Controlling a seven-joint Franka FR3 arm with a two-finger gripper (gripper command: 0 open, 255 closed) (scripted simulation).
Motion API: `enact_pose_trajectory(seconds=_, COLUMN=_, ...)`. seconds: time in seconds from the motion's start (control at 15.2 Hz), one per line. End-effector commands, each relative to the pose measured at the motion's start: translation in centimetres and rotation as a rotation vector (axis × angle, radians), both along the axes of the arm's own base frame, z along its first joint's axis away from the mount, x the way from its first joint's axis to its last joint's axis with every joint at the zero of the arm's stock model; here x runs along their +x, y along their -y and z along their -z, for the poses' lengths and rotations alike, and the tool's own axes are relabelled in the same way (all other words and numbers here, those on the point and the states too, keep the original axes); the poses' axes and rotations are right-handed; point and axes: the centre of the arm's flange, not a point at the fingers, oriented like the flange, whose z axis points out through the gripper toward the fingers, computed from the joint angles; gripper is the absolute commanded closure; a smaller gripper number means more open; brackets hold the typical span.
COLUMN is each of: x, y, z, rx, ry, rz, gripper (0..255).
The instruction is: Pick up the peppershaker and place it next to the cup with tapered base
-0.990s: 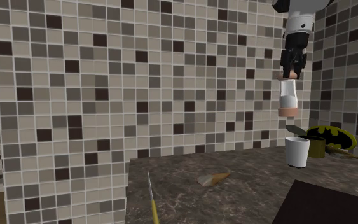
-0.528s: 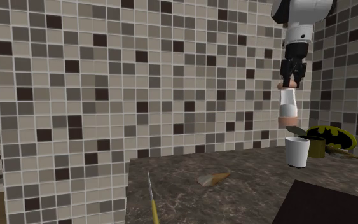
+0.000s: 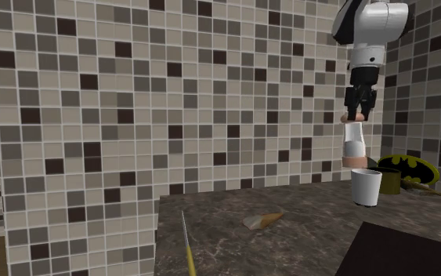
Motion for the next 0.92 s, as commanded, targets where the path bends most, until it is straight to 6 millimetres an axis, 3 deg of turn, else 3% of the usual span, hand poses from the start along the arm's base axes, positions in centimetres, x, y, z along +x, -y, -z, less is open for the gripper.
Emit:
enact_pose_trajectory(seconds=0.0, x=0.0, y=0.0, z=0.9, rx=-0.001, ry=0.001, rz=0.000, gripper=255)
enact_pose_trajectory(seconds=0.86, x=0.0, y=0.0, z=7.8, rx=-0.001, ry=0.001, rz=0.000, gripper=255)
